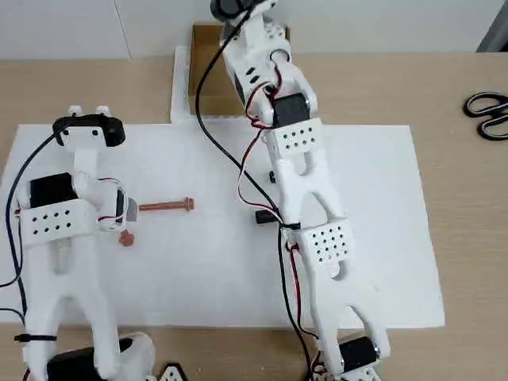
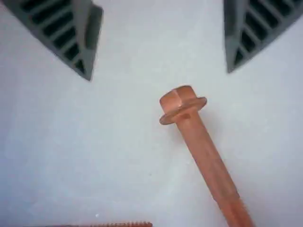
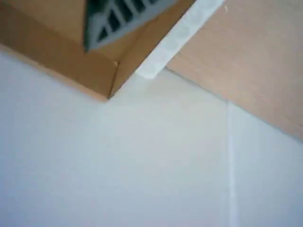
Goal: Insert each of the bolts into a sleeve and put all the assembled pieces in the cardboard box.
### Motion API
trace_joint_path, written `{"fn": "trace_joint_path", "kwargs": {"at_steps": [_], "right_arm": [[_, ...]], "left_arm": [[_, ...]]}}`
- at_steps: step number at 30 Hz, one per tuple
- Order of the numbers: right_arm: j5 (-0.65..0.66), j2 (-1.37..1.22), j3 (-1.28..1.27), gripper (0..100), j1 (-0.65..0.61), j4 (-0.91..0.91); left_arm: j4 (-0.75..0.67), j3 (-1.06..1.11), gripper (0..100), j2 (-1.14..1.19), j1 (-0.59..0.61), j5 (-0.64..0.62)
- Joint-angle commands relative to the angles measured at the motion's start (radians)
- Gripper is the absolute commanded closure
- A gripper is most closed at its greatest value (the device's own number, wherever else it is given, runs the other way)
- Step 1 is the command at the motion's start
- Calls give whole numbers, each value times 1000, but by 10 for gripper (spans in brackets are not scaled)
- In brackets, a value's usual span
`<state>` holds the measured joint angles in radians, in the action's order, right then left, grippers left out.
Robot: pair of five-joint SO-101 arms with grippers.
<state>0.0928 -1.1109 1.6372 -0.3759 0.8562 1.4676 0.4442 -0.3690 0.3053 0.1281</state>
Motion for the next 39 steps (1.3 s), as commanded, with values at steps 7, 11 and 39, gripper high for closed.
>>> {"fn": "trace_joint_path", "kwargs": {"at_steps": [7, 11, 39], "right_arm": [[9, 259, 44, 850, 68, 223], [9, 409, 44, 850, 99, 403], [14, 1082, -41, 852, 374, 842]], "left_arm": [[-14, -13, 825, -35, -5, 3], [14, -13, 824, -100, -5, 25], [180, -10, 824, -528, 0, 51]]}}
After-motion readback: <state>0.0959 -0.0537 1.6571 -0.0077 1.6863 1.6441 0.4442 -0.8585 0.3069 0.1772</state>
